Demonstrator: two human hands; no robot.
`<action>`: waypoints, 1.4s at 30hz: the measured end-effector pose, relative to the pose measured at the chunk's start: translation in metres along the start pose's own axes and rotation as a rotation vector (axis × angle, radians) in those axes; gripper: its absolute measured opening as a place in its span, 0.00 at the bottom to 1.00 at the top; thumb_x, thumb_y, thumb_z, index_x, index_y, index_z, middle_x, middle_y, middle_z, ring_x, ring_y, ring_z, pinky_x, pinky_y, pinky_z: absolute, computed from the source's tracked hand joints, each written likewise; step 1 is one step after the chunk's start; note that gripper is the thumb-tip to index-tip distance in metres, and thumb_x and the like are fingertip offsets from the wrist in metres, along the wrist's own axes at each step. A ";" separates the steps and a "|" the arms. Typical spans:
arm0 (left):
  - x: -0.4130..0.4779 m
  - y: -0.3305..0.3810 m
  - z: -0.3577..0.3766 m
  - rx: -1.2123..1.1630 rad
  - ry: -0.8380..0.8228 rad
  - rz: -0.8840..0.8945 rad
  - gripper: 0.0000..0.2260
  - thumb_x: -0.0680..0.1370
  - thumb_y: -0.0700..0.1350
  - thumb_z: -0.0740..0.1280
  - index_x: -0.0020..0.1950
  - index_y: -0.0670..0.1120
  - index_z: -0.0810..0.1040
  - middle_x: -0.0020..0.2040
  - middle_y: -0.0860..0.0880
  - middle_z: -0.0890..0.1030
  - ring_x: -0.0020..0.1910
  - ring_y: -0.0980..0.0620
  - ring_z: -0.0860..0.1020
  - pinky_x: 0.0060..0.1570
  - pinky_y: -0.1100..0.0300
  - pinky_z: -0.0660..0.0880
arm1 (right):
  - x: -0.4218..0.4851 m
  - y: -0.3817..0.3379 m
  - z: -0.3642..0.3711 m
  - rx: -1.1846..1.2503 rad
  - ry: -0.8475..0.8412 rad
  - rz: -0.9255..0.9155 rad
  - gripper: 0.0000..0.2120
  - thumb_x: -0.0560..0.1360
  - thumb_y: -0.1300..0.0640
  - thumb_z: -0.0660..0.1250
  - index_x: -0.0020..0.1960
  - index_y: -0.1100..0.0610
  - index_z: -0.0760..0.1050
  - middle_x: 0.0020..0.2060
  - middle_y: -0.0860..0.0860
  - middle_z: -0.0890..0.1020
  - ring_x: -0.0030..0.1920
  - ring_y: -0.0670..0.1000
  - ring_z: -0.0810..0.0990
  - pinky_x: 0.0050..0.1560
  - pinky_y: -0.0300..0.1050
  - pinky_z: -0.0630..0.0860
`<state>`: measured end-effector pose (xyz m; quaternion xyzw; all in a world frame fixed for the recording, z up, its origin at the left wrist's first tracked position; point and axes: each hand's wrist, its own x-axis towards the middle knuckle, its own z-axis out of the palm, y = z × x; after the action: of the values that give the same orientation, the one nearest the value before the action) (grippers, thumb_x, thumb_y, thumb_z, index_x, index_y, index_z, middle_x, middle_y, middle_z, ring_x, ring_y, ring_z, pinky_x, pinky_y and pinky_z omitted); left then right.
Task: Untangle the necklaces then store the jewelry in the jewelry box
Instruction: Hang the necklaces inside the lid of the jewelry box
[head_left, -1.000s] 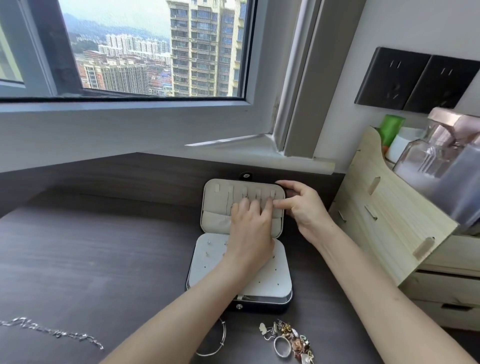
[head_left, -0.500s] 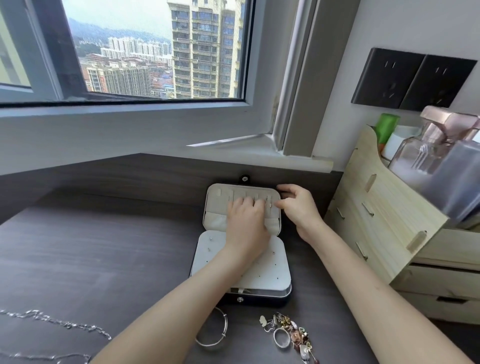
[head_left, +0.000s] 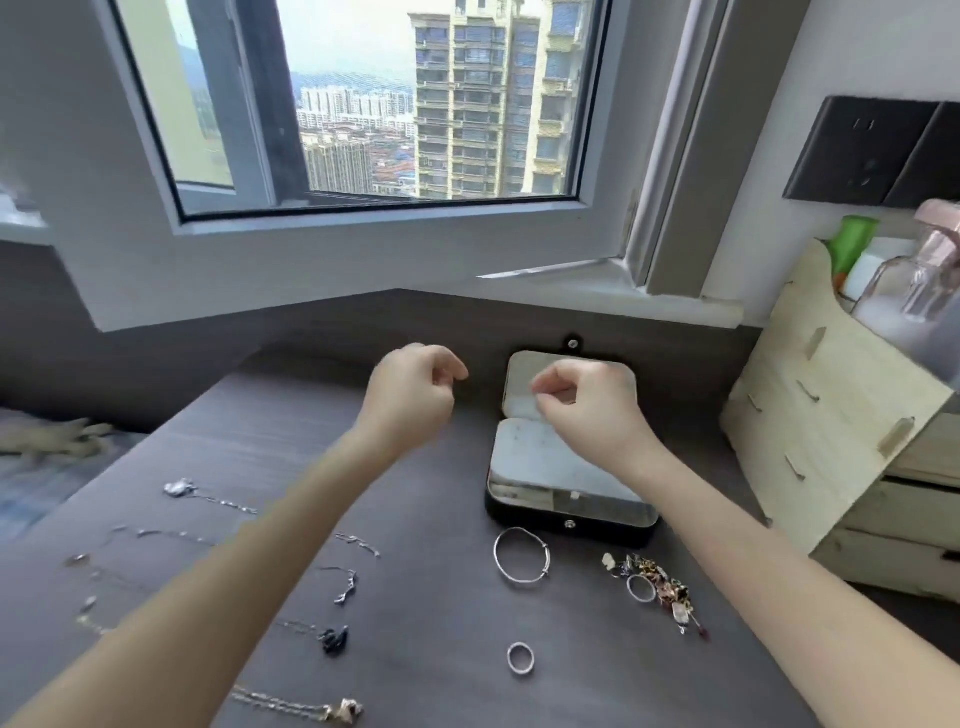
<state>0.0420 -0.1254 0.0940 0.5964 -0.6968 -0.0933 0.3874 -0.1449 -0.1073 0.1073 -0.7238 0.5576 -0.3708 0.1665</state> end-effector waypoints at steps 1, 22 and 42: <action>-0.007 -0.013 -0.015 0.022 -0.013 -0.033 0.12 0.75 0.34 0.61 0.47 0.46 0.83 0.48 0.46 0.81 0.48 0.47 0.78 0.50 0.56 0.74 | -0.008 -0.012 0.009 -0.003 -0.074 -0.028 0.07 0.73 0.63 0.65 0.47 0.57 0.81 0.39 0.46 0.81 0.43 0.45 0.78 0.47 0.35 0.73; -0.102 -0.089 -0.063 0.044 -0.374 -0.011 0.07 0.69 0.49 0.71 0.46 0.49 0.82 0.39 0.62 0.78 0.39 0.66 0.74 0.44 0.71 0.68 | -0.051 -0.062 0.115 -0.151 -0.455 -0.037 0.06 0.78 0.57 0.61 0.47 0.58 0.74 0.48 0.53 0.79 0.50 0.54 0.76 0.49 0.45 0.70; -0.057 -0.007 -0.084 -0.017 -0.491 0.126 0.06 0.74 0.34 0.67 0.43 0.40 0.84 0.36 0.47 0.83 0.32 0.51 0.81 0.37 0.57 0.80 | -0.052 -0.084 0.010 -0.257 -0.309 -0.335 0.12 0.75 0.64 0.61 0.50 0.58 0.82 0.41 0.44 0.78 0.43 0.41 0.72 0.41 0.28 0.64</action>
<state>0.1011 -0.0479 0.1229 0.5079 -0.8051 -0.2170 0.2165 -0.0858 -0.0338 0.1373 -0.8693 0.4404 -0.2043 0.0926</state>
